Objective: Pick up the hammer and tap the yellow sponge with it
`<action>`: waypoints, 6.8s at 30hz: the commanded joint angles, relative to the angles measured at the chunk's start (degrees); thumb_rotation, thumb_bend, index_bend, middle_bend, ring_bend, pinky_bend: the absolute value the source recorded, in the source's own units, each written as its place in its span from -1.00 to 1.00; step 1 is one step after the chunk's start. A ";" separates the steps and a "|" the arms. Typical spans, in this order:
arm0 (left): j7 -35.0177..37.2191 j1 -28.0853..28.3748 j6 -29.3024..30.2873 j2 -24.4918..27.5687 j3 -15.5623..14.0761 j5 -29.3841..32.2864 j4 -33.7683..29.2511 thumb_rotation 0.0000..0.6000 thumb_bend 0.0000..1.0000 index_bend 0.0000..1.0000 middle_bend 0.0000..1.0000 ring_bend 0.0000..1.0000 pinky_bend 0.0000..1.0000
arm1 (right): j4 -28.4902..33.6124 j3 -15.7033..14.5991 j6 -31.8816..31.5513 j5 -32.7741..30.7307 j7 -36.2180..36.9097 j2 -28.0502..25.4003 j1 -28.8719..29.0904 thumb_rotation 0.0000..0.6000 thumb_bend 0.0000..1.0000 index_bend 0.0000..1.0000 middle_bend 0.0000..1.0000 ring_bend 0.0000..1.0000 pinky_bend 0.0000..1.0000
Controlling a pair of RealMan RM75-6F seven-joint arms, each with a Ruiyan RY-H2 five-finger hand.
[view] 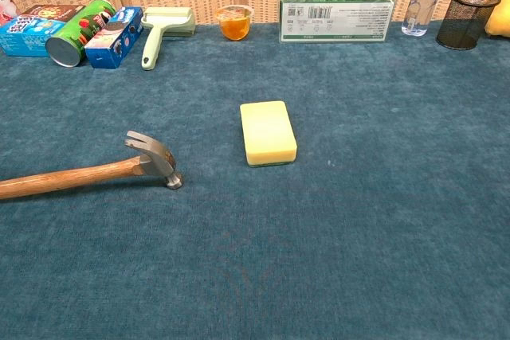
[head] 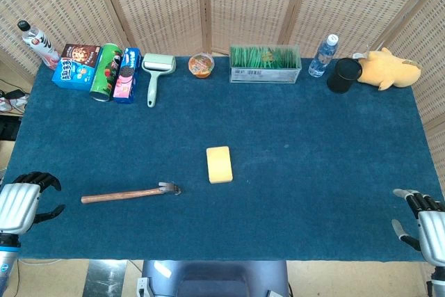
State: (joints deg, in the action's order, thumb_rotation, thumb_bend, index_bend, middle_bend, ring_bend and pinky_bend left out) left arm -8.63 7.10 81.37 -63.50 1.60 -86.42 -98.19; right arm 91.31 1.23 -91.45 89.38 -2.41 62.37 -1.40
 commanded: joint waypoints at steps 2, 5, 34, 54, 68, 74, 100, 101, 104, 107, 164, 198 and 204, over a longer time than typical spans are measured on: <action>-0.81 2.37 -4.25 0.87 -0.04 0.57 -2.51 1.00 -0.60 -0.01 -0.13 -0.37 -0.28 | -0.38 -0.08 -0.07 0.11 0.43 0.24 -0.14 1.00 -0.34 -0.45 -0.35 -0.31 -0.17; -2.79 4.75 -8.57 1.34 0.26 2.17 -5.00 1.00 -0.59 -0.09 -0.19 -0.43 -0.28 | -1.00 -0.12 -0.22 0.06 1.11 0.47 -0.37 1.00 -0.34 -0.45 -0.35 -0.31 -0.17; -19.32 23.18 -27.08 -19.65 4.96 26.27 -2.76 1.00 -0.40 -0.35 -0.32 -0.54 -0.25 | -6.86 0.01 0.20 -2.08 8.20 1.68 -2.06 1.00 -0.34 -0.45 -0.35 -0.31 -0.19; -20.86 24.87 -26.24 -20.54 1.48 29.32 -1.01 1.00 0.51 0.08 -0.01 -0.02 0.29 | -5.24 0.06 -0.38 -2.69 9.83 1.04 -3.28 1.00 -0.34 -0.45 -0.35 -0.31 -0.22; -4.50 23.07 -17.13 -18.81 7.49 16.29 2.46 1.00 0.57 0.37 0.43 0.40 0.58 | -3.09 0.12 -0.87 -2.78 9.04 0.47 -4.06 1.00 -0.34 -0.45 -0.35 -0.31 -0.22; 0.89 25.53 -17.97 -16.23 8.76 9.69 4.99 1.00 0.52 0.39 0.45 0.40 0.58 | -2.91 0.24 -0.38 -2.79 8.65 0.78 -3.81 1.00 -0.34 -0.45 -0.35 -0.31 -0.22; -2.58 44.23 -36.71 -20.12 11.06 9.51 13.48 1.00 0.49 0.39 0.45 0.40 0.58 | -2.61 0.97 -1.05 -5.51 9.40 1.26 -5.70 1.00 -0.34 -0.45 -0.35 -0.31 -0.22; -2.60 44.34 -36.15 -20.80 11.06 9.38 13.97 1.00 0.49 0.39 0.45 0.40 0.58 | -2.69 1.01 -0.99 -5.58 9.48 1.27 -5.71 1.00 -0.34 -0.45 -0.35 -0.31 -0.22; -1.76 44.57 -34.77 -22.76 11.01 9.19 15.11 1.00 0.47 0.39 0.45 0.40 0.58 | -2.90 1.13 -0.91 -5.75 9.72 1.34 -5.78 1.00 -0.34 -0.45 -0.35 -0.30 -0.22; 0.14 44.56 -34.49 -23.85 10.96 9.90 15.58 1.00 0.45 0.39 0.46 0.40 0.58 | -3.24 1.20 -0.74 -6.10 9.96 1.35 -5.91 1.00 -0.34 -0.45 -0.35 -0.31 -0.22; 10.47 42.81 -37.06 -16.13 12.40 27.25 3.21 1.00 0.42 0.39 0.46 0.40 0.58 | -1.11 1.71 -1.63 -5.45 7.84 1.09 -6.88 1.00 -0.34 -0.45 -0.35 -0.30 -0.23; 6.13 54.97 -50.57 -19.27 7.50 46.84 9.45 1.00 0.40 0.39 0.46 0.40 0.58 | -1.50 1.85 -1.67 -6.17 8.35 1.18 -7.33 1.00 -0.34 -0.45 -0.35 -0.30 -0.23; -0.76 62.43 -51.08 -22.97 2.53 56.46 13.51 1.00 0.40 0.39 0.46 0.40 0.58 | -2.28 1.91 -2.06 -6.58 9.45 1.32 -7.86 1.00 -0.34 -0.45 -0.35 -0.30 -0.23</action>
State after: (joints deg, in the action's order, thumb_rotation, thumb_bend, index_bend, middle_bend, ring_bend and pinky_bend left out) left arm -6.20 66.02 30.86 -84.57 6.69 -34.16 -86.70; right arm 89.11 3.13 -93.43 82.84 6.95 63.66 -9.18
